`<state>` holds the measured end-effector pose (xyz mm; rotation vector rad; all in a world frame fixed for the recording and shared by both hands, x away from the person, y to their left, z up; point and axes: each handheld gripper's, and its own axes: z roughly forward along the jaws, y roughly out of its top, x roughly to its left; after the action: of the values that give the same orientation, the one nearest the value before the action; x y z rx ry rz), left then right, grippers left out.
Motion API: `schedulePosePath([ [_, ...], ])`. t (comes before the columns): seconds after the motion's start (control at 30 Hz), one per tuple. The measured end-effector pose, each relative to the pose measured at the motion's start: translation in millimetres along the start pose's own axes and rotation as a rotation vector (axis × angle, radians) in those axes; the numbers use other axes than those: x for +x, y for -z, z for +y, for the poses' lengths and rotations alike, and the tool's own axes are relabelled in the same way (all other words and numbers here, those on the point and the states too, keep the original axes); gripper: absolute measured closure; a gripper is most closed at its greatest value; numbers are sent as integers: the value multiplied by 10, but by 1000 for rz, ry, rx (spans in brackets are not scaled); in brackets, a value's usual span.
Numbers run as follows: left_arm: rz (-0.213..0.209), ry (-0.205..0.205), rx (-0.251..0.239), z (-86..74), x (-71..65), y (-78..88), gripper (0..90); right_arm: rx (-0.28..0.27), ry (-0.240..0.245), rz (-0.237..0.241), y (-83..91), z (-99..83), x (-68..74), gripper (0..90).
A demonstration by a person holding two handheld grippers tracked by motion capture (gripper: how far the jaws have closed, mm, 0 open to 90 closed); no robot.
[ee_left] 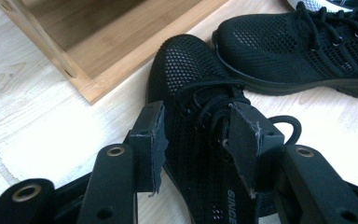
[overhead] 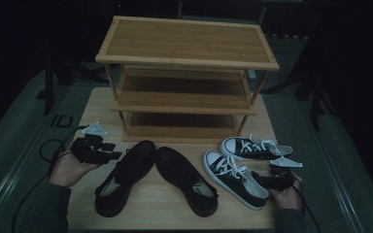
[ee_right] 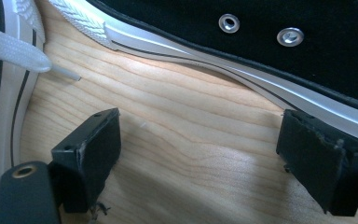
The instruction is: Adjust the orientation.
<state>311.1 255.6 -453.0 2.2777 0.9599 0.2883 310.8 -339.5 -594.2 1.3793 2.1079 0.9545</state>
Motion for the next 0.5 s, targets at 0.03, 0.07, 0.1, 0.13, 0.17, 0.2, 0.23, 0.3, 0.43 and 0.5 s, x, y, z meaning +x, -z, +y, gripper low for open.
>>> schedulePosePath([
  [0.03,-3,-4,4,-1,-10,-1,563,0,0,0,0,0,0,138],
  [0.07,-4,-6,6,-1,-19,-3,563,0,0,0,0,0,0,138],
  [0.1,-4,-10,11,0,-26,-4,563,0,0,0,0,0,0,138],
  [0.13,-4,-10,11,0,-26,-4,563,0,0,0,0,0,0,138],
  [0.17,-4,-14,15,0,-40,-2,563,0,0,0,0,0,0,138],
  [0.2,-4,-14,15,0,-40,-2,562,0,0,0,0,0,0,138],
  [0.23,-6,-17,19,0,-53,1,563,0,0,0,0,0,0,138],
  [0.3,-7,-21,26,-3,-66,3,563,0,0,0,0,0,0,138],
  [0.43,-15,-19,34,-20,-86,6,563,0,0,0,0,0,0,138],
  [0.5,-18,-19,35,-28,-104,15,564,0,0,0,0,0,-1,138],
])
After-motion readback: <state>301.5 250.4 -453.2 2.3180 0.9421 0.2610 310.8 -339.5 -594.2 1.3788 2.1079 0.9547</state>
